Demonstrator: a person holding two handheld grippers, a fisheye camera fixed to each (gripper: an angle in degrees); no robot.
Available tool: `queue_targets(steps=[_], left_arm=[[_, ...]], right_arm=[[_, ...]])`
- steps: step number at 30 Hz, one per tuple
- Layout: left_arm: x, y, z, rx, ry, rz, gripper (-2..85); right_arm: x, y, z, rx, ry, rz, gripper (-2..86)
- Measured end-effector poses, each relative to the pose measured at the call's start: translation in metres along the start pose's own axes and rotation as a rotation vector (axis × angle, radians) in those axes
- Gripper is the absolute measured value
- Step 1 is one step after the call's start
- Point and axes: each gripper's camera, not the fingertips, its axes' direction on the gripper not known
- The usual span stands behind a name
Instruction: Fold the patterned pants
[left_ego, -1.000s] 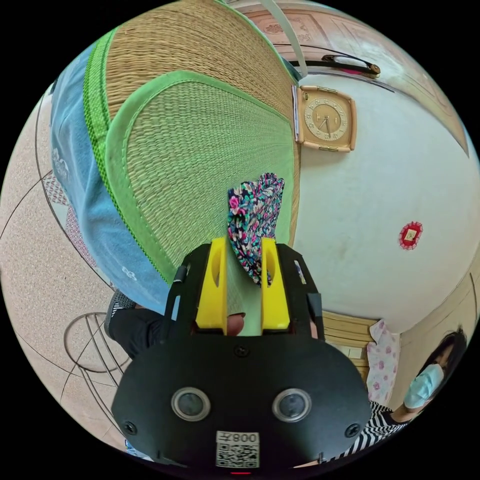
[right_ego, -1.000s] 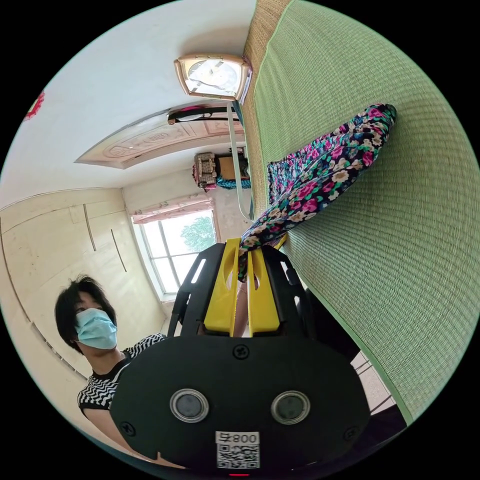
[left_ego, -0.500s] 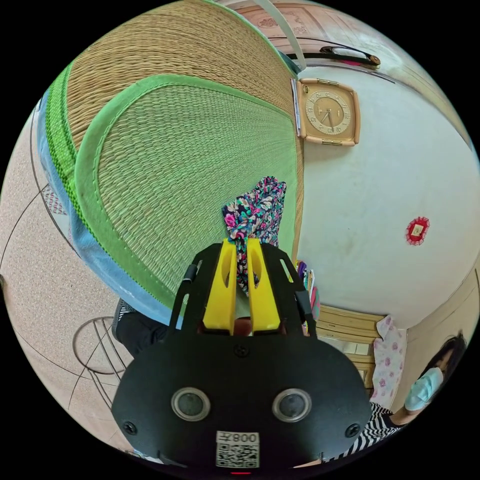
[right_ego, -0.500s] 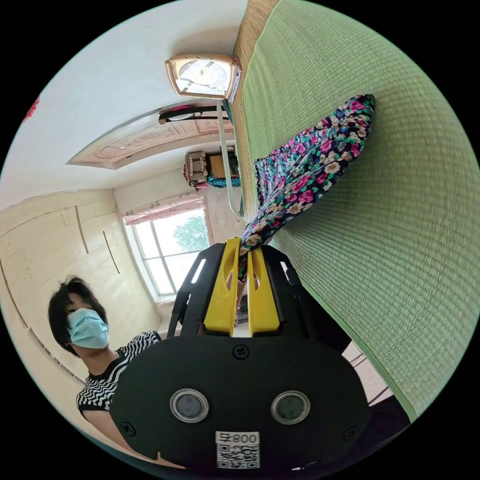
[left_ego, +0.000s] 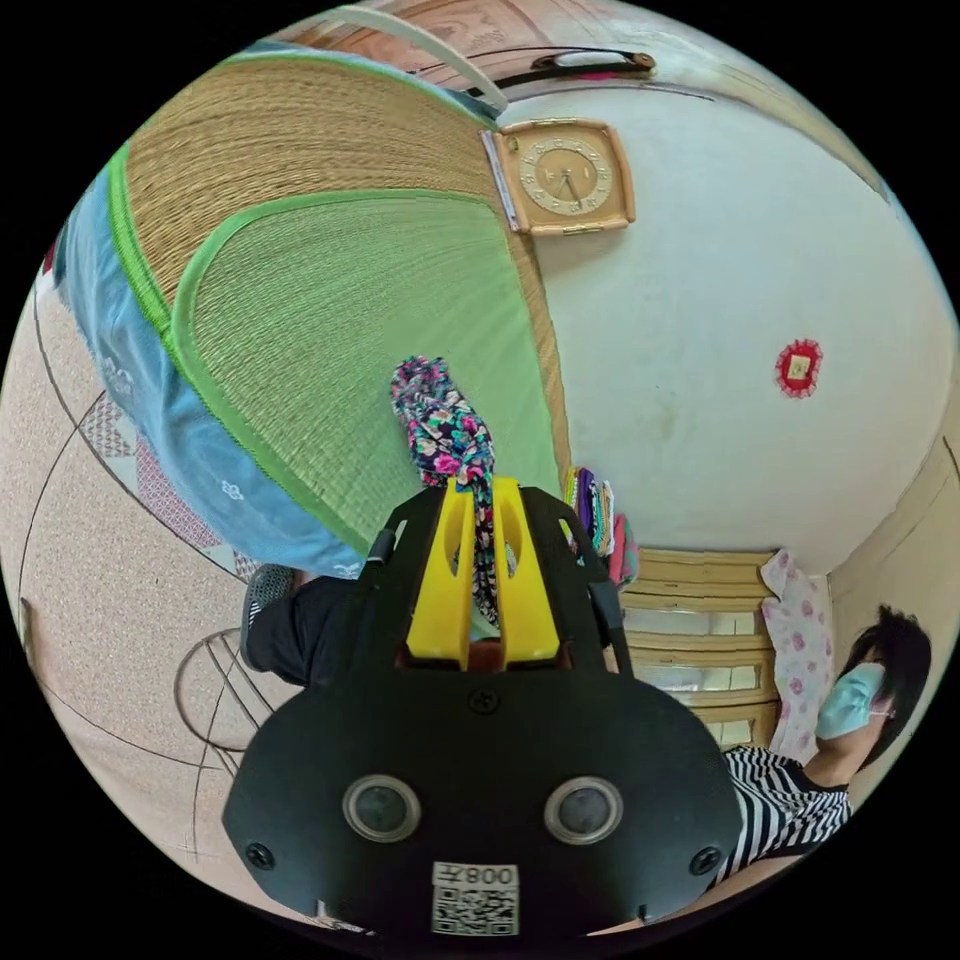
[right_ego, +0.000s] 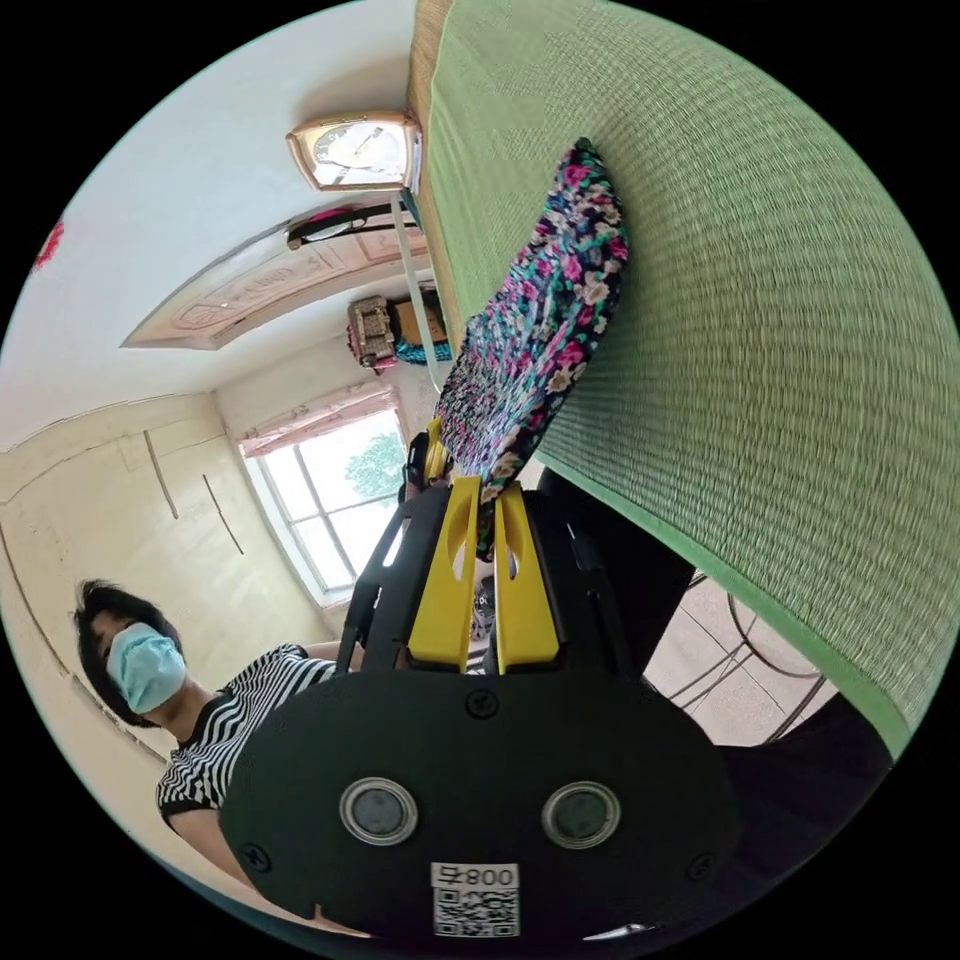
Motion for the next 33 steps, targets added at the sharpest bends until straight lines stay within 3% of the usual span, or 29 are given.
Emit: queue_targets(steps=[6, 12, 17, 21, 24, 26, 30, 33], left_arm=[[0.101, 0.02, 0.081, -0.114, 0.002, 0.165, 3.8], [0.24, 0.044, 0.236, -0.291, 0.143, 0.36, 3.7], [0.405, 0.099, 0.407, -0.494, 0.369, 0.603, 3.7], [0.497, 0.158, 0.513, -0.628, 0.477, 0.731, 3.8], [0.539, 0.21, 0.597, -0.742, 0.476, 0.792, 3.9], [0.547, 0.25, 0.666, -0.848, 0.357, 0.828, 3.9], [0.531, 0.299, 0.75, -0.987, 0.035, 0.884, 4.1], [0.535, 0.315, 0.779, -0.993, 0.051, 0.885, 4.2]], right_arm=[[-0.05, 0.062, -0.087, 0.122, -0.072, -0.124, 0.9], [-0.125, 0.144, -0.249, 0.399, -0.082, -0.303, 0.8], [-0.222, 0.271, -0.427, 0.751, 0.082, -0.509, 0.7], [-0.266, 0.369, -0.508, 0.979, 0.224, -0.584, 0.8], [-0.265, 0.432, -0.551, 1.124, 0.313, -0.535, 0.9], [-0.234, 0.463, -0.571, 1.208, 0.32, -0.415, 1.1], [-0.156, 0.473, -0.582, 1.213, 0.255, -0.146, 1.3], [-0.108, 0.471, -0.58, 1.189, 0.162, 0.017, 1.7]])
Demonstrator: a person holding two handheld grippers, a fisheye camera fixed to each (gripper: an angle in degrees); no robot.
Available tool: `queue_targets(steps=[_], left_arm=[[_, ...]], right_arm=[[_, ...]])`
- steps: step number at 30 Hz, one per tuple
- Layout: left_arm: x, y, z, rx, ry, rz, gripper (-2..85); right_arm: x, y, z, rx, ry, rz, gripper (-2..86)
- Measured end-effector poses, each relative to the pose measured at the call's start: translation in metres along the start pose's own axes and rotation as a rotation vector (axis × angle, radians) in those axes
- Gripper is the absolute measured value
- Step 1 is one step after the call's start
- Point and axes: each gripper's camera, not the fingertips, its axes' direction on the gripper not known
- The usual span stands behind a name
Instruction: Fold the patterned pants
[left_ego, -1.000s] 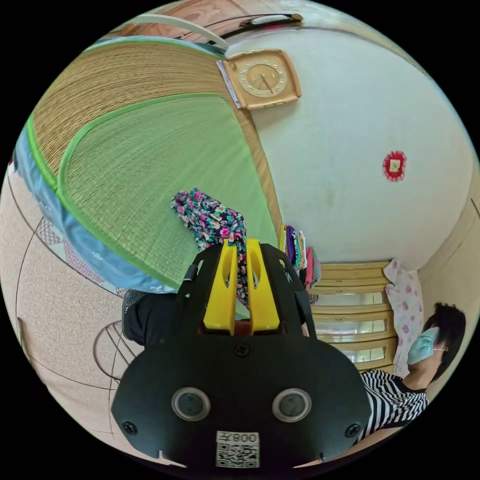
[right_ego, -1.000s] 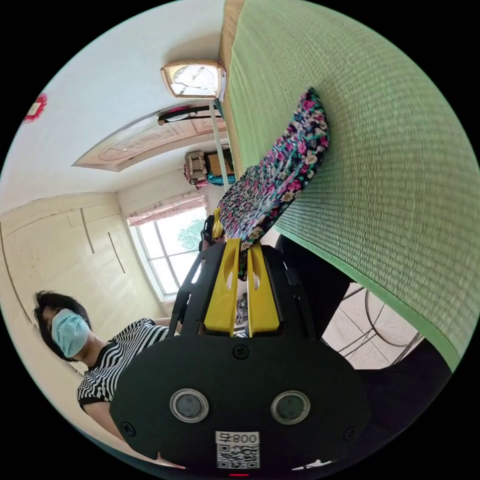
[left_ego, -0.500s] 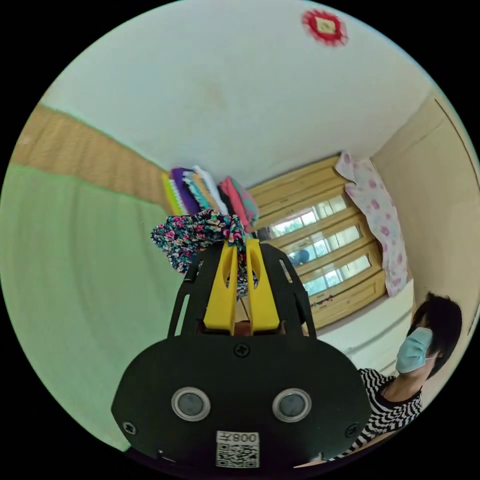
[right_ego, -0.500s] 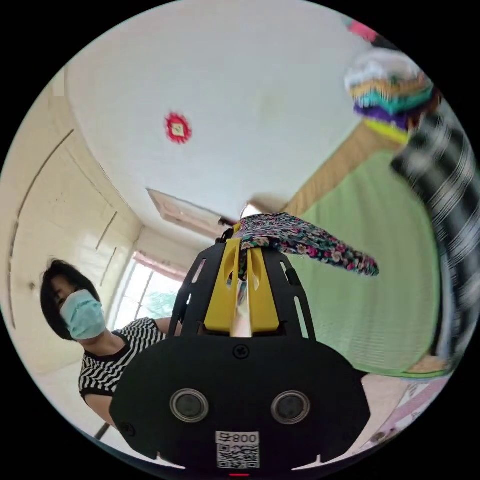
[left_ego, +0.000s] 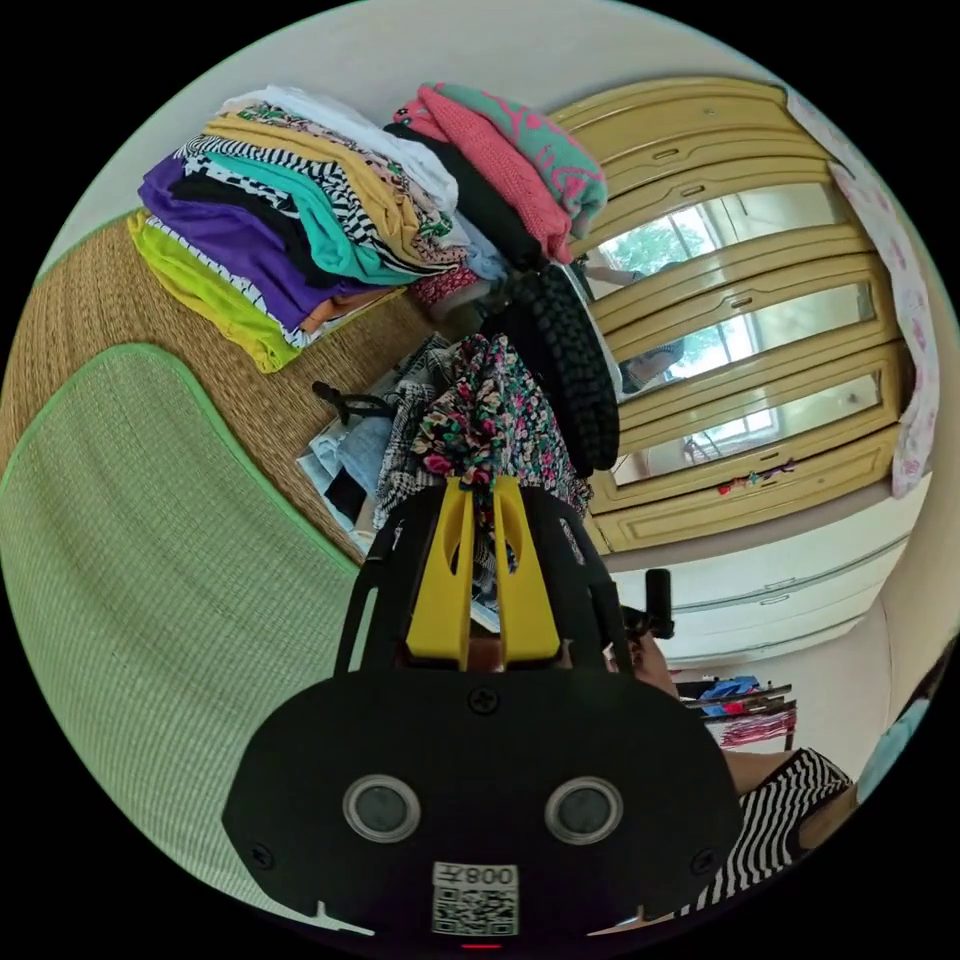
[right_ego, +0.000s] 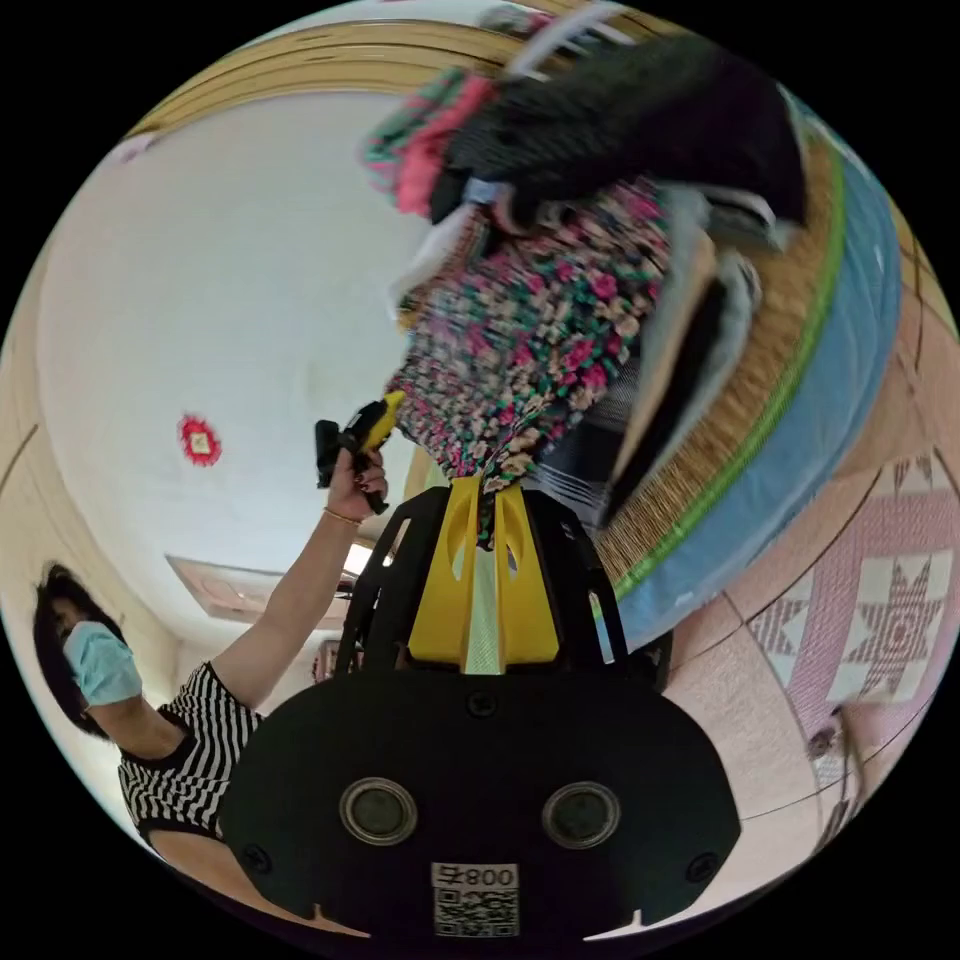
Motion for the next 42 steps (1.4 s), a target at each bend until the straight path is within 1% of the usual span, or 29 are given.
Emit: queue_targets(steps=[2, 7, 10, 13, 15, 16, 18, 19, 20, 21, 23, 24, 26, 27, 29, 32, 36, 39, 42], left_arm=[[0.008, -0.02, 0.013, -0.018, 0.009, 0.027, 4.4], [0.035, -0.052, 0.036, -0.032, -0.063, 0.123, 5.6], [0.045, -0.064, 0.042, 0.014, -0.091, 0.122, 6.4], [0.059, -0.068, 0.037, 0.128, -0.187, 0.143, 6.2], [0.073, -0.067, 0.035, 0.195, -0.227, 0.192, 5.0], [0.082, -0.068, 0.039, 0.216, -0.233, 0.229, 3.8], [0.095, -0.069, 0.052, 0.207, -0.213, 0.294, 2.3], [0.102, -0.072, 0.066, 0.173, -0.225, 0.334, 1.5], [0.106, -0.077, 0.082, 0.132, -0.281, 0.351, 1.0], [0.107, -0.081, 0.09, 0.113, -0.315, 0.348, 0.8], [0.108, -0.097, 0.118, 0.056, -0.419, 0.353, 0.4], [0.108, -0.102, 0.123, 0.052, -0.428, 0.357, 0.4], [0.107, -0.121, 0.137, 0.046, -0.422, 0.363, 0.2], [0.107, -0.126, 0.141, 0.044, -0.419, 0.366, 0.2], [0.104, -0.145, 0.156, 0.007, -0.44, 0.388, 0.2], [0.1, -0.159, 0.168, -0.012, -0.449, 0.403, 0.1], [0.096, -0.16, 0.165, 0.032, -0.403, 0.4, 0.1], [0.102, -0.15, 0.154, 0.122, -0.368, 0.441, 0.2], [0.11, -0.145, 0.15, 0.172, -0.374, 0.485, 0.2]], right_arm=[[0.003, 0.003, -0.003, 0.016, -0.043, -0.003, 2.1], [-0.012, 0.005, -0.024, 0.084, -0.108, -0.003, 3.0], [-0.02, 0.014, -0.046, 0.152, -0.103, 0.023, 4.0], [-0.03, 0.027, -0.075, 0.244, -0.085, 0.051, 4.0], [-0.052, 0.03, -0.091, 0.302, -0.025, 0.006, 3.1], [-0.075, 0.026, -0.098, 0.327, 0.038, -0.05, 2.4], [-0.116, 0.009, -0.098, 0.336, 0.122, -0.166, 1.5], [-0.146, -0.009, -0.09, 0.311, 0.162, -0.255, 0.9], [-0.175, -0.028, -0.076, 0.267, 0.213, -0.339, 0.6], [-0.19, -0.038, -0.067, 0.239, 0.249, -0.379, 0.5], [-0.242, -0.077, -0.024, 0.153, 0.39, -0.504, 0.2], [-0.253, -0.085, -0.013, 0.136, 0.417, -0.534, 0.2], [-0.289, -0.116, 0.027, 0.109, 0.551, -0.612, 0.1], [-0.295, -0.124, 0.036, 0.102, 0.588, -0.619, 0.1], [-0.308, -0.152, 0.07, 0.066, 0.728, -0.625, 0.0], [-0.309, -0.177, 0.1, -0.004, 0.841, -0.576, -0.1], [-0.32, -0.181, 0.097, 0.026, 0.781, -0.582, -0.2], [-0.333, -0.183, 0.086, 0.026, 0.707, -0.585, -0.1], [-0.35, -0.175, 0.068, 0.096, 0.663, -0.594, 0.0]])
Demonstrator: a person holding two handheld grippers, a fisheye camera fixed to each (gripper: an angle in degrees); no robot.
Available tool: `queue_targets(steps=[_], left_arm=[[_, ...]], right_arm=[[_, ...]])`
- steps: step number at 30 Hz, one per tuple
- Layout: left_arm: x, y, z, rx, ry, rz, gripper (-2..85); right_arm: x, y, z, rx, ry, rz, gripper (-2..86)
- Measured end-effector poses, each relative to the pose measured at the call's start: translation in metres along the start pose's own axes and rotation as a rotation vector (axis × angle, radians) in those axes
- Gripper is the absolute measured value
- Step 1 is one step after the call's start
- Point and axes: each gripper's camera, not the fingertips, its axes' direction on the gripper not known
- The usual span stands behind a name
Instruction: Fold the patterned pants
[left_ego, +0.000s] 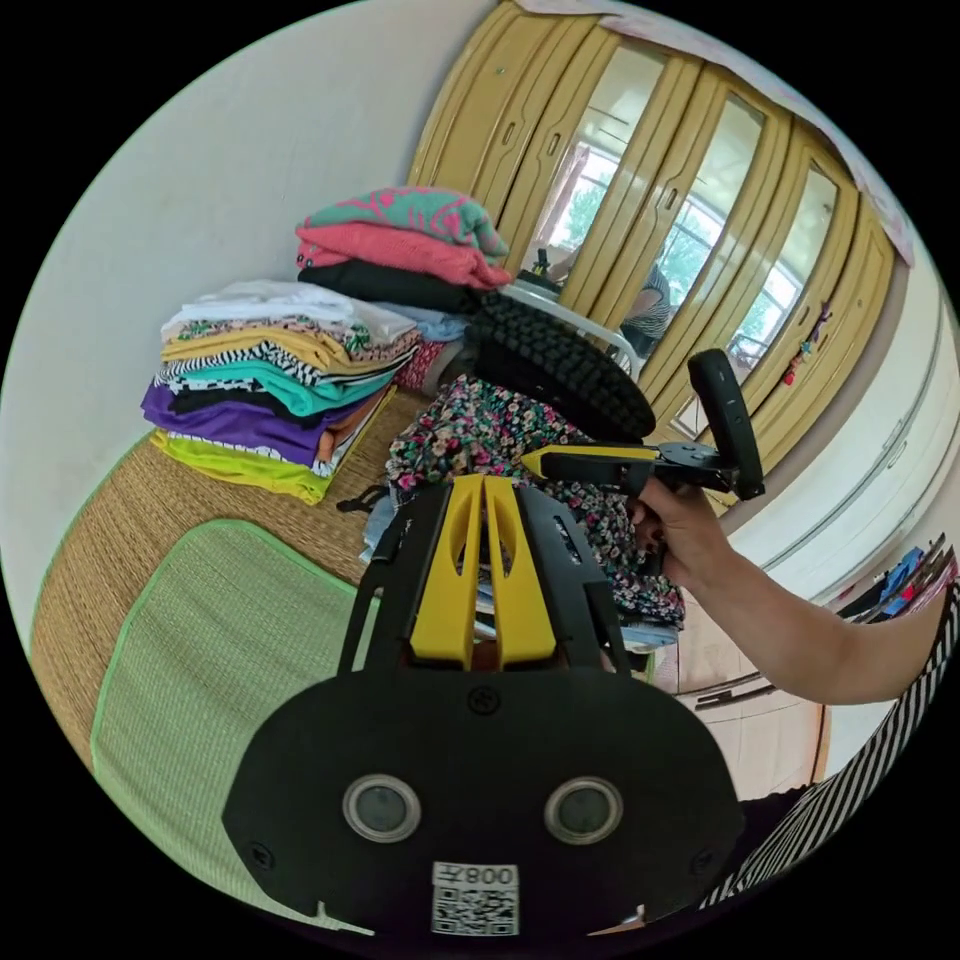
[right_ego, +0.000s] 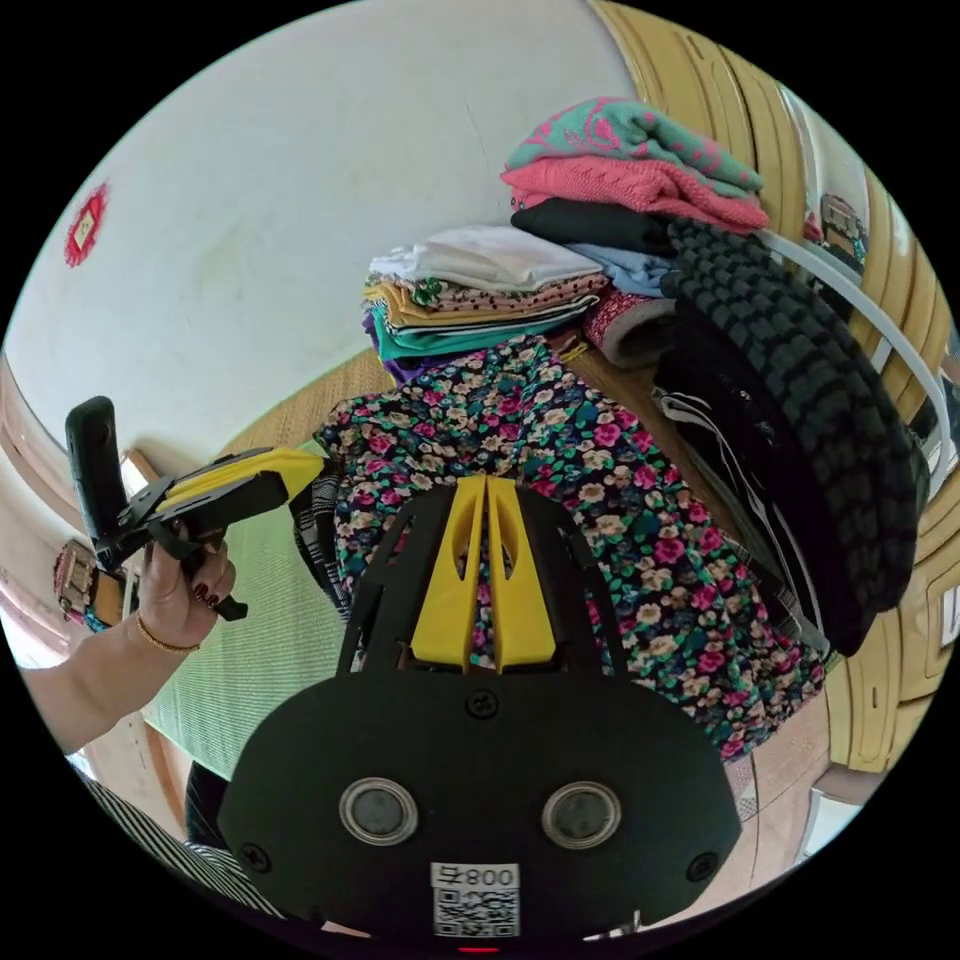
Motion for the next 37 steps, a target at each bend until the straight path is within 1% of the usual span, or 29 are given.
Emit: queue_targets(steps=[1, 3, 4, 5, 7, 11, 13, 15, 18, 20, 24, 27, 29, 31, 34, 37], left_arm=[[0.001, -0.001, 0.001, 0.013, -0.014, 0.023, 0.2], [-0.002, -0.004, 0.013, -0.04, -0.076, 0.032, 0.2], [-0.007, -0.004, 0.027, -0.125, -0.115, 0.029, 0.2], [-0.013, -0.002, 0.036, -0.178, -0.111, 0.012, 0.2], [-0.019, 0.001, 0.033, -0.145, -0.082, -0.016, 0.2], [-0.03, 0.024, 0.001, 0.007, 0.032, -0.037, 0.2], [-0.037, 0.042, -0.008, 0.024, 0.066, -0.043, 0.3], [-0.044, 0.064, -0.013, 0.0, 0.093, -0.043, 0.5], [-0.054, 0.113, -0.008, -0.13, 0.094, -0.096, 1.0], [-0.06, 0.153, 0.003, -0.279, 0.097, -0.149, 1.5], [-0.064, 0.201, 0.003, -0.352, 0.104, -0.246, 1.3], [-0.066, 0.226, -0.005, -0.334, 0.122, -0.308, 1.0], [-0.065, 0.24, -0.011, -0.321, 0.121, -0.321, 0.8], [-0.062, 0.249, -0.013, -0.324, 0.135, -0.312, 0.6], [-0.057, 0.265, -0.016, -0.346, 0.15, -0.295, 0.4], [-0.053, 0.285, -0.02, -0.351, 0.207, -0.309, 0.3]], right_arm=[[-0.001, 0.002, -0.012, 0.042, 0.002, 0.018, 0.1], [-0.002, 0.005, -0.021, 0.074, -0.007, 0.044, 0.1], [-0.002, 0.005, -0.019, 0.054, -0.015, 0.048, 0.1], [-0.003, 0.002, -0.009, -0.017, -0.016, 0.048, 0.1], [-0.003, -0.002, -0.003, -0.064, -0.033, 0.059, 0.1], [-0.005, -0.011, -0.039, 0.056, -0.042, 0.044, 0.3], [-0.004, -0.013, -0.056, 0.12, 0.003, 0.028, 0.5], [0.001, -0.017, -0.072, 0.174, 0.056, 0.024, 0.9], [0.016, -0.031, -0.091, 0.223, 0.164, 0.037, 2.7], [0.029, -0.048, -0.103, 0.239, 0.235, 0.055, 5.8], [0.035, -0.079, -0.114, 0.243, 0.347, 0.031, 8.2], [0.032, -0.109, -0.112, 0.212, 0.459, -0.027, 10.9], [0.033, -0.133, -0.099, 0.144, 0.545, -0.062, 12.8], [0.039, -0.148, -0.087, 0.078, 0.58, -0.061, 13.3], [0.051, -0.162, -0.065, -0.037, 0.562, -0.04, 13.2], [0.058, -0.162, -0.058, -0.045, 0.599, -0.023, 11.5]])
